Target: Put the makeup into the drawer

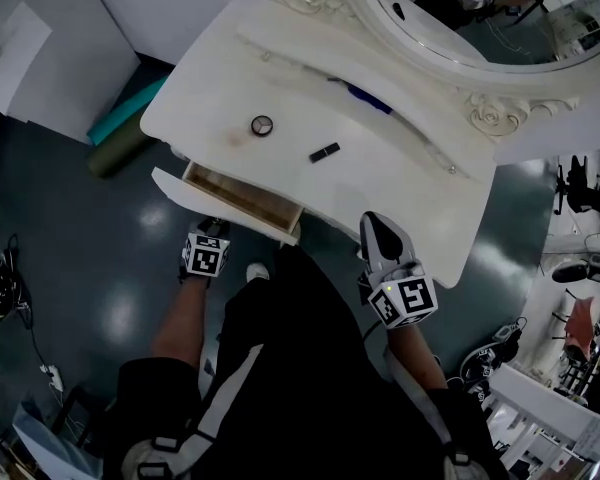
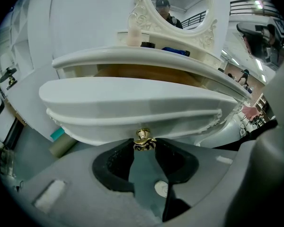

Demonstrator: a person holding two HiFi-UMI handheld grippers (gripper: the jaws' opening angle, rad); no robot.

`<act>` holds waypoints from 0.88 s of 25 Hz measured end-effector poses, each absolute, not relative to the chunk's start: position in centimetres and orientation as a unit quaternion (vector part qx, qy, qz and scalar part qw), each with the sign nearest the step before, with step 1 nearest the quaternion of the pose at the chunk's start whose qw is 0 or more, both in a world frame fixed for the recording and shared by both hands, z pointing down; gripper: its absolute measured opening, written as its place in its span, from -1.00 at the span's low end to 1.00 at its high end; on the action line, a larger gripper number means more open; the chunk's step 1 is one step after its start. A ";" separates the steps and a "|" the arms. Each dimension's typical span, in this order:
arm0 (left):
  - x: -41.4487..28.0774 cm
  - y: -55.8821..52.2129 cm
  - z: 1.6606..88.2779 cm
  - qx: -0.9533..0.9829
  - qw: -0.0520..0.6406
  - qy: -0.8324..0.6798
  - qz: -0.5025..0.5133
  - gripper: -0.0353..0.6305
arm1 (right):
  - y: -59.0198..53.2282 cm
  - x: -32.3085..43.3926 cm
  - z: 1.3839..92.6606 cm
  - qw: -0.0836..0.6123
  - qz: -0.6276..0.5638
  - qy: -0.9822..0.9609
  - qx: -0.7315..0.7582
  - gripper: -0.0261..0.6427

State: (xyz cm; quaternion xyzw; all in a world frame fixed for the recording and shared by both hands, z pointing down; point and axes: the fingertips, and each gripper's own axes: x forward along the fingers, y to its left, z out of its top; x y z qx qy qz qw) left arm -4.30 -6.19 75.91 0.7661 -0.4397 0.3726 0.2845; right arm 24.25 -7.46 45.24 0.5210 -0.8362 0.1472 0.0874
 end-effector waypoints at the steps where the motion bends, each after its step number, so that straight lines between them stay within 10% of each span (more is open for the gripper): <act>1: -4.4 -5.9 75.9 0.765 0.288 -0.439 0.373 -0.45 | -7.4 24.2 45.3 0.088 0.147 -0.836 0.521 -0.92; 22: -6.3 -2.0 75.2 0.757 0.311 -0.438 0.372 -0.45 | -5.5 20.4 44.3 0.084 0.145 -0.852 0.495 -0.92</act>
